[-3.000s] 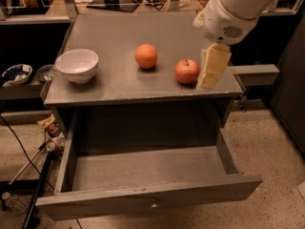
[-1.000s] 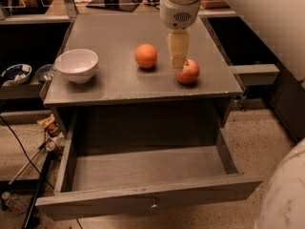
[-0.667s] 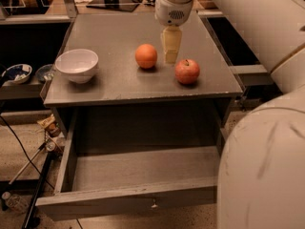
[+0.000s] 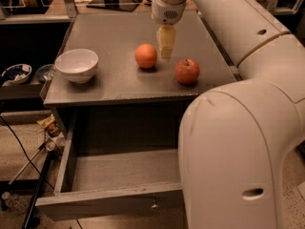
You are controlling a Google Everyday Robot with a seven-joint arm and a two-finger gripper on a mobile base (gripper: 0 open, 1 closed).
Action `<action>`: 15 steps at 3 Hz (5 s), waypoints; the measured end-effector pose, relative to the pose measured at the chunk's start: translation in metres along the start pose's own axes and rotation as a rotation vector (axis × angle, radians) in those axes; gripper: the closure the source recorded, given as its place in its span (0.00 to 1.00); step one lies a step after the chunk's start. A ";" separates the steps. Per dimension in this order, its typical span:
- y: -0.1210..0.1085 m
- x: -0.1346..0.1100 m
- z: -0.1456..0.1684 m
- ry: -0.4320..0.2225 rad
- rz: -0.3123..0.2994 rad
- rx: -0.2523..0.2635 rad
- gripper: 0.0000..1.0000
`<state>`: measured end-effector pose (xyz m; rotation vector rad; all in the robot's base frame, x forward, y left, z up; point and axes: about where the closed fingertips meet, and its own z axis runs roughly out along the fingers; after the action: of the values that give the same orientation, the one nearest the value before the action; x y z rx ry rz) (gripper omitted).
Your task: Place orange into top drawer
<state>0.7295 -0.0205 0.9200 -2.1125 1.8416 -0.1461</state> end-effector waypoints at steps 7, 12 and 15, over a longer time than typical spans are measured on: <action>-0.019 -0.028 0.063 -0.117 -0.009 -0.064 0.00; -0.009 -0.026 0.091 -0.152 0.001 -0.116 0.00; -0.008 -0.027 0.093 -0.158 -0.003 -0.122 0.49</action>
Offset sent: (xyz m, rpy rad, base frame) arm 0.0052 0.0057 0.0023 0.0411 0.0185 0.0198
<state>0.7597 0.0235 0.8383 -2.1389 1.7958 0.1325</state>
